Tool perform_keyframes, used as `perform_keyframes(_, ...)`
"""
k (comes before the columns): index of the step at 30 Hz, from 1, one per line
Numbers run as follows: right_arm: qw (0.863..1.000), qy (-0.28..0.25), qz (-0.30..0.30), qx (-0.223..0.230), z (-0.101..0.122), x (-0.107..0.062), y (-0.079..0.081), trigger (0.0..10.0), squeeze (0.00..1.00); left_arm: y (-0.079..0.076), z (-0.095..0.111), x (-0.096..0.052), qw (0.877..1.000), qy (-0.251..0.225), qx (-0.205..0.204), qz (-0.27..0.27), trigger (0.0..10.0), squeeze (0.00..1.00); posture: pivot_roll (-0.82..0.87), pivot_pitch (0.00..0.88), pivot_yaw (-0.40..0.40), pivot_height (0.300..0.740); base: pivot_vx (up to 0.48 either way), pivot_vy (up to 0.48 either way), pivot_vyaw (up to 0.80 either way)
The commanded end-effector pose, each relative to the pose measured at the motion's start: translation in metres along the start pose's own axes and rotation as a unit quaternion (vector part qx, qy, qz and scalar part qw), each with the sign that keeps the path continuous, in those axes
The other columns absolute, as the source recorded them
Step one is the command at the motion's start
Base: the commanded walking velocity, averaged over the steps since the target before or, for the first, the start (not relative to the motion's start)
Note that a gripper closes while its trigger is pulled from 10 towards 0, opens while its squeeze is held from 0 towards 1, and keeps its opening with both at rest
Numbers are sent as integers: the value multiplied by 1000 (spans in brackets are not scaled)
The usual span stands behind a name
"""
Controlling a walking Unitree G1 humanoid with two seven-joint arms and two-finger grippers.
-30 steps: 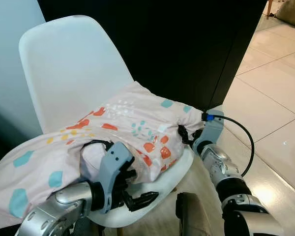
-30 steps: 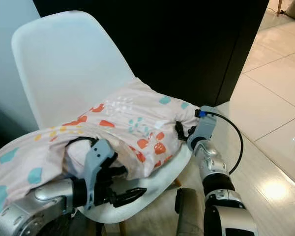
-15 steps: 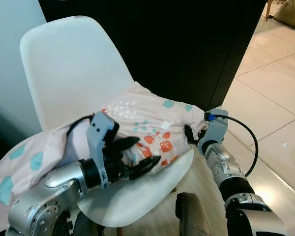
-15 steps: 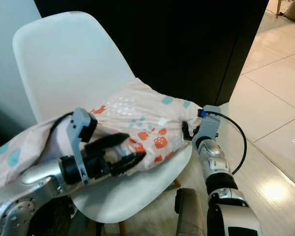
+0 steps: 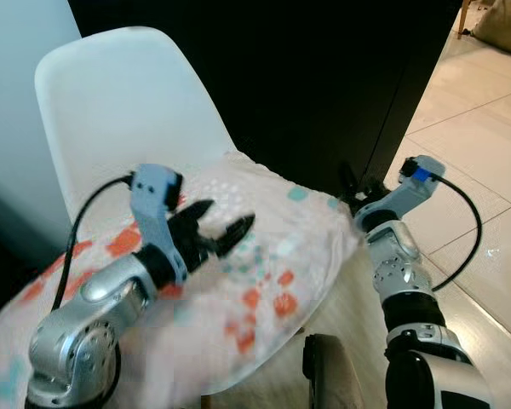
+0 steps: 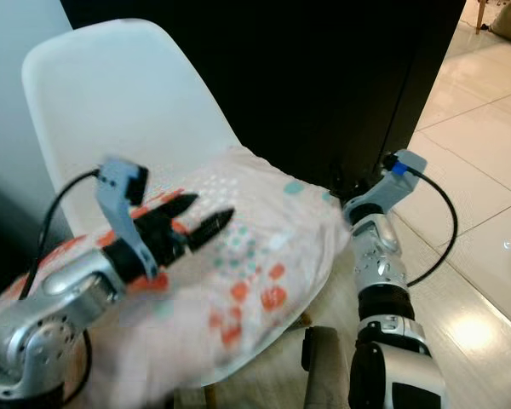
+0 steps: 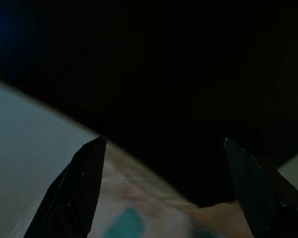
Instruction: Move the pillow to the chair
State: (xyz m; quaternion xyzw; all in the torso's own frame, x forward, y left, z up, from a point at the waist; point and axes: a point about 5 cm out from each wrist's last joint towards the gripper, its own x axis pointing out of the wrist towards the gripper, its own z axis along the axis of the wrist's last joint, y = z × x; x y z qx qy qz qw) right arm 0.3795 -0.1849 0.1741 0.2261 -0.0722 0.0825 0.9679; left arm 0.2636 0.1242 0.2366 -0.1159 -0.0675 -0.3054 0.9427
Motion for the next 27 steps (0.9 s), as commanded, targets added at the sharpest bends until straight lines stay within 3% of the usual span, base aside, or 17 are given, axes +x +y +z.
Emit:
perform_keyframes(1, 995, 62, 51, -56, -21, -2, 14, 10000, 0, 4, 1, 2, 1000, -12, 8, 24, 10000, 0, 21, 127, -1, 525, 0, 0, 0)
perform_keyframes(2, 986, 102, 59, -118, -34, -4, 16, 10000, 0, 4, 3, 3, 999, -19, 9, 28, 10000, 0, 18, 127, 0, 525, 0, 0, 0)
perform_keyframes(3, 986, 102, 59, -118, -34, -4, 16, 10000, 0, 4, 3, 3, 999, -19, 9, 28, 10000, 0, 18, 127, 0, 525, 0, 0, 0)
perform_keyframes(4, 975, 132, 68, -163, -44, -6, 17, 10000, 0, 4, 4, 4, 999, -25, 9, 31, 10000, 0, 18, 126, 0, 525, 0, 0, 0)
perform_keyframes(7, 967, 161, 81, -181, -55, -10, 20, 10000, 0, 5, 6, 6, 998, -34, 6, 46, 10000, 0, 22, 126, -2, 525, 0, 0, 0)
perform_keyframes(11, 942, 190, 79, -264, -61, -12, 18, 10000, 0, 13, 3, 4, 995, -22, 45, 86, 10000, 0, 21, 126, -2, 525, 0, 0, 0)
perform_keyframes(14, 941, 194, 66, -270, -59, -11, 16, 10000, 0, 22, -3, 2, 989, -3, 74, 127, 10000, 0, 25, 125, -6, 525, 0, 0, 0)
perform_keyframes(16, 938, 192, 39, -287, -51, -7, 10, 10000, 0, 34, -16, -4, 974, 33, 122, 187, 10000, 0, 27, 123, -8, 525, 0, 0, 0)
perform_keyframes(22, 941, 178, 4, -288, -40, -3, 1, 10000, 0, 41, -39, -17, 959, 73, 126, 241, 10000, 0, 33, 120, -12, 525, 0, 0, 0)
perform_keyframes(27, 937, 197, -8, -287, -40, -3, -6, 10000, 0, 33, -59, -24, 958, 97, 109, 248, 10000, 0, 39, 122, -19, 525, 0, 0, 0)
